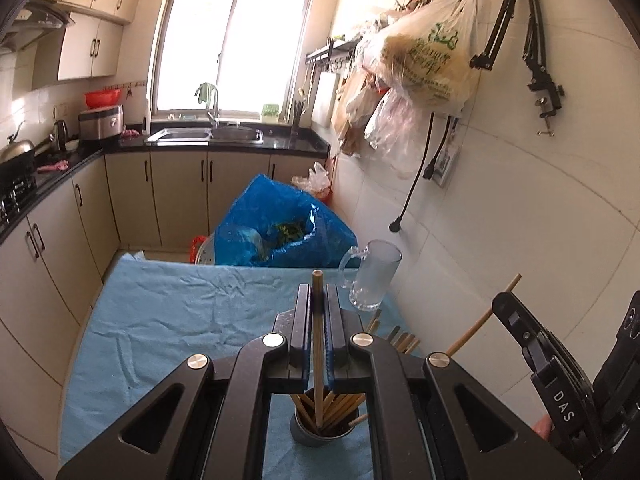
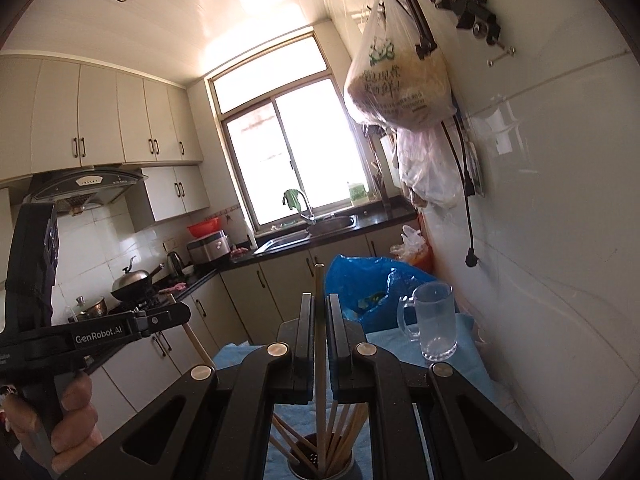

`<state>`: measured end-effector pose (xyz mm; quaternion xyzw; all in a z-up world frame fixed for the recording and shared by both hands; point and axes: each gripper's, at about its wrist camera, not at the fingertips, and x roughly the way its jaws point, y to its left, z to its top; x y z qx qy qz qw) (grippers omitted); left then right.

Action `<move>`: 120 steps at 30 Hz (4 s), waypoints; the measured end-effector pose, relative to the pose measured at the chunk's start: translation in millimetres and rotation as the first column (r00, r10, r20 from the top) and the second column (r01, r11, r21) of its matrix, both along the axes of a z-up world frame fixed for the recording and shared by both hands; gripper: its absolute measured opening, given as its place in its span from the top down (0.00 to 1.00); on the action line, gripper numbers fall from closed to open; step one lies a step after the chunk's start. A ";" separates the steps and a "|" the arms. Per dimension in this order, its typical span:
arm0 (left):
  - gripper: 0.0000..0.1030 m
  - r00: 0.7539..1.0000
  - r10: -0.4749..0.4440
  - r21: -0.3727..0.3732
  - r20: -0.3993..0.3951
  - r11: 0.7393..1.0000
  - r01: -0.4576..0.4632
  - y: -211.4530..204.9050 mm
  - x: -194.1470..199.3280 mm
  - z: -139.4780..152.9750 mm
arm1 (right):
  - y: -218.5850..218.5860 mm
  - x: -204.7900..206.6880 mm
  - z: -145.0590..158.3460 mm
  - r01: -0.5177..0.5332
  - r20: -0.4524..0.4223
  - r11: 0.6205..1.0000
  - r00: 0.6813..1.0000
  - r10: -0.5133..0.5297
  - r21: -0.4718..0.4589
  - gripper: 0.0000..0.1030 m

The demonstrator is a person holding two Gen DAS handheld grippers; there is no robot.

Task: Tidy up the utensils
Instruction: 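Lower the left tool's chopstick into the black cup while the right tool lowers its own, then open both tools to release the chopsticks into the black cup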

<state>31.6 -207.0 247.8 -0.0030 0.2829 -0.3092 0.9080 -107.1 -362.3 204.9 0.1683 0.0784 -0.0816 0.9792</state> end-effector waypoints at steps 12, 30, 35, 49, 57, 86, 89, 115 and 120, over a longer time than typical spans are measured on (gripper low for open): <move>0.95 0.998 0.006 0.022 -0.057 1.000 -0.004 -2.1 14.8 -34.7 | -4.1 27.0 -31.6 -0.008 -0.071 1.000 0.997 0.009 0.015 0.94; 0.95 0.998 0.001 0.028 -0.064 1.000 0.001 8.0 11.2 -64.3 | -3.9 43.6 -71.3 -0.008 -0.161 1.000 0.987 0.012 0.023 0.94; 0.95 0.999 -0.006 0.027 -0.053 1.000 0.007 6.0 9.1 -65.6 | -4.6 48.6 -77.0 -0.003 -0.176 1.000 0.984 0.007 0.025 0.94; 0.95 0.998 -0.009 0.038 -0.062 0.999 0.012 1.5 9.5 -68.6 | -4.0 54.1 -90.9 -0.003 -0.209 1.000 0.978 0.008 0.026 0.94; 0.95 0.997 -0.011 0.050 -0.081 0.999 0.015 -3.8 14.1 -76.7 | -3.6 54.4 -91.2 -0.003 -0.209 1.000 0.978 0.008 0.025 0.94; 0.95 0.993 -0.019 0.071 -0.115 0.997 0.027 -15.1 21.7 -96.7 | -6.9 53.8 -93.2 -0.001 -0.213 0.999 0.977 0.008 0.035 0.94; 0.95 0.993 -0.020 0.073 -0.118 0.997 0.029 -16.7 22.9 -98.0 | -6.9 52.9 -93.3 -0.004 -0.213 0.999 0.977 0.012 0.037 0.93; 0.70 0.993 0.004 0.074 -0.119 0.997 0.005 -11.6 15.5 -99.0 | -5.9 34.6 -85.8 0.021 -0.204 0.999 0.979 -0.012 0.041 0.72; 0.65 0.993 0.023 0.075 -0.118 0.997 -0.014 -4.8 13.9 -100.5 | -3.0 31.7 -85.0 0.026 -0.211 0.999 0.977 -0.019 0.028 0.64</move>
